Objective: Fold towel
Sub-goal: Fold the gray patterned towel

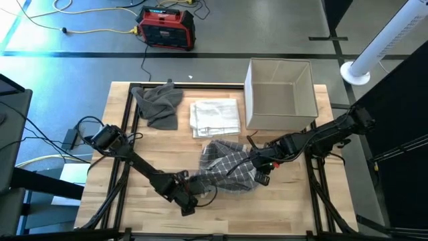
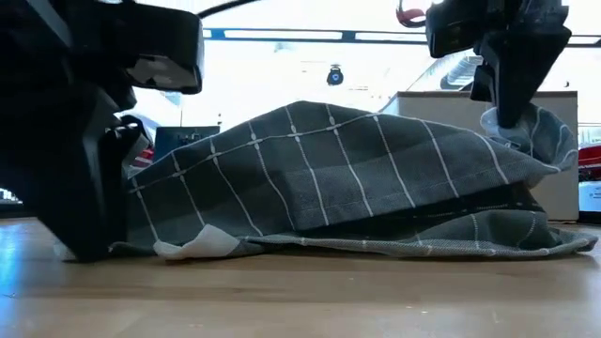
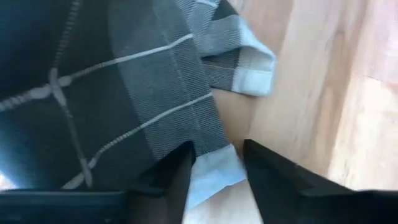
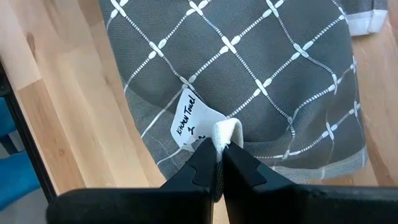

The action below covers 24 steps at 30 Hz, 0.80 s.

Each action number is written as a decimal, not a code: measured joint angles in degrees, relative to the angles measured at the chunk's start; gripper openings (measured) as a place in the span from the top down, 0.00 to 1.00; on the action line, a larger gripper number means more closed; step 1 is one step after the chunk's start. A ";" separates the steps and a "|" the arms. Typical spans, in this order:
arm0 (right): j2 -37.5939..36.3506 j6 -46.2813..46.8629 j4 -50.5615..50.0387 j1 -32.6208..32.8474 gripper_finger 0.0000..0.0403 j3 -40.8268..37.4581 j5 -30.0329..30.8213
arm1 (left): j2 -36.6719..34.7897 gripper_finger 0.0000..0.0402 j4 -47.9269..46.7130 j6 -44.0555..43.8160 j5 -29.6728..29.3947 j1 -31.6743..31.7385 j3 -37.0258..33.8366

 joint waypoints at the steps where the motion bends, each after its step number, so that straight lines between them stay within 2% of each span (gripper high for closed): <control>1: 0.00 0.00 0.06 0.00 0.99 0.00 -0.01 | -0.05 0.88 -0.38 -0.08 0.95 0.30 -0.01; 3: -0.02 0.00 0.37 0.00 0.99 0.00 -0.01 | -0.41 0.96 -1.25 -0.17 3.14 0.89 -0.05; 5: -0.23 -0.39 0.64 0.00 0.99 0.00 -0.01 | -1.75 0.97 -3.17 -0.06 6.40 1.40 -0.13; 8: -0.54 -0.52 1.35 0.00 0.99 0.37 -0.48 | -5.65 0.99 -10.80 1.82 9.62 2.04 0.13; 14: -1.60 -0.37 -2.46 0.06 0.99 6.36 -3.63 | -19.31 1.00 -23.67 8.53 16.81 4.36 3.26; 18: -1.60 0.30 -4.59 1.22 0.99 12.12 -9.58 | -29.11 1.00 -29.95 7.34 20.04 5.08 3.50; 21: -1.60 0.88 -4.81 2.82 0.99 14.43 -9.55 | -33.34 1.00 -37.05 4.73 18.72 4.32 3.36; 24: -1.38 3.96 -4.03 2.49 0.99 14.00 -4.67 | -35.67 1.00 -45.71 2.81 11.20 4.47 3.39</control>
